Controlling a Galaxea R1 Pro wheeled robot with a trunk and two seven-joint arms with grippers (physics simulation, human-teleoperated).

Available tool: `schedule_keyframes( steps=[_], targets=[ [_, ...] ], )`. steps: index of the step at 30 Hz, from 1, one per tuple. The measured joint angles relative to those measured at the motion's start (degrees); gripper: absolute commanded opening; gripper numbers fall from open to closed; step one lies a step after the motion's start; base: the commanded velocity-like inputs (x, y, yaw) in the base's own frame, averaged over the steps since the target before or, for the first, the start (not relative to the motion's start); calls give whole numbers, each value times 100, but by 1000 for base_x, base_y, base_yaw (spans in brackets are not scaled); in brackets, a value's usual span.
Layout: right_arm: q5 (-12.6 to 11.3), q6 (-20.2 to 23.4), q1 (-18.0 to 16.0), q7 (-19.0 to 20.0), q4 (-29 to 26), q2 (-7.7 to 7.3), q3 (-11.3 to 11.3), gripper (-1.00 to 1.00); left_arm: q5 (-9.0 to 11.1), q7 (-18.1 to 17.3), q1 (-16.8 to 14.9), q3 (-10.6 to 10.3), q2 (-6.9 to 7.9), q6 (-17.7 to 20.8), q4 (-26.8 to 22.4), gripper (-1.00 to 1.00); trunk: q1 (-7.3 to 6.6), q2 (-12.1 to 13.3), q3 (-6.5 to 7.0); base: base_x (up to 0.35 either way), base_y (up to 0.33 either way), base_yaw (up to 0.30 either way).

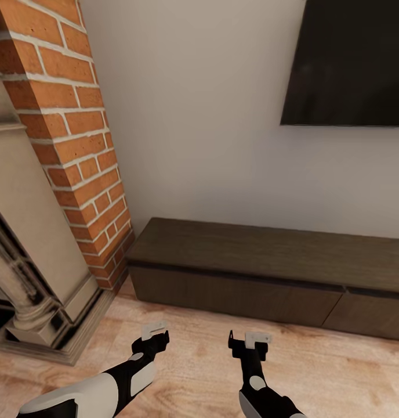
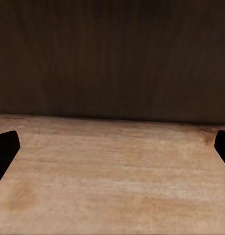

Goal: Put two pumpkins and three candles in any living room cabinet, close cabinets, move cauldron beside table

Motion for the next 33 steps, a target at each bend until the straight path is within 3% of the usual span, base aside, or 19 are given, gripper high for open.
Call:
schedule_keyframes(
  steps=[6,20,23,25,29,33],
  targets=[
    [-2,-207,0,12,-8,6,2,100,-8,15,0,-8,-1,11,0,100,-131,241,108,-55,0,0],
    [-14,-433,0,12,52,-36,-24,100,7,-11,0,-13,0,19,0,100,-436,802,359,-327,0,0],
    [-11,-432,0,7,78,-155,-22,100,19,-12,0,-29,-6,36,0,100,-502,923,413,-244,0,0],
    [-51,-408,0,-8,263,-385,-38,100,29,-12,0,-34,3,13,2,100,-548,1003,449,-41,0,0],
    [-49,-398,0,-25,582,-453,-21,100,35,10,39,-36,29,10,14,100,-637,1163,520,-12,0,0],
    [-61,-435,8,-29,971,-466,-23,100,46,-11,401,-25,63,2,26,100,-725,1324,591,-2,0,0]
  ],
)
